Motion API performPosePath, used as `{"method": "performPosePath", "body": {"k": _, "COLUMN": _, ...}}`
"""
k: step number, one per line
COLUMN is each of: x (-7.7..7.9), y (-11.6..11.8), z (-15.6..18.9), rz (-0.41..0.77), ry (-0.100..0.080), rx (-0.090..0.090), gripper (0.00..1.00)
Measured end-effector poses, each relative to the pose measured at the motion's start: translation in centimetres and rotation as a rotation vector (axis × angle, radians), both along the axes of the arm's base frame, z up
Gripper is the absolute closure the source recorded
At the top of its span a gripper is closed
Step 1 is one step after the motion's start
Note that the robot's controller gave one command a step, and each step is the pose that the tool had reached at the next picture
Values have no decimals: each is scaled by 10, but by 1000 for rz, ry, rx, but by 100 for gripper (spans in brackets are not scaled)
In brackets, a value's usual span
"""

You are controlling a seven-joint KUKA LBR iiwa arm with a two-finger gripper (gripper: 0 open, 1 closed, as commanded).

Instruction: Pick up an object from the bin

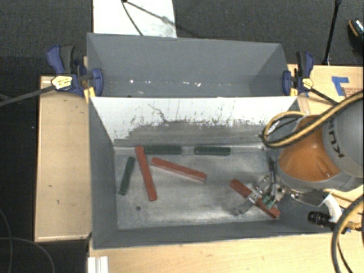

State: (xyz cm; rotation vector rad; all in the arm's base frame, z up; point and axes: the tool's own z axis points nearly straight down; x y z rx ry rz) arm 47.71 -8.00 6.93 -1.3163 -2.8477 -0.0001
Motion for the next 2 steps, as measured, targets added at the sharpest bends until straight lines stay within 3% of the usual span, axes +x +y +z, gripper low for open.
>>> {"method": "performPosePath", "body": {"k": 1, "x": 0, "y": 0, "z": 0, "rz": 3, "ry": 0, "rx": 0, "gripper": 0}}
{"method": "performPosePath", "body": {"k": 2, "x": 0, "y": 0, "z": 0, "rz": 5, "ry": -1, "rx": 0, "gripper": 100}}
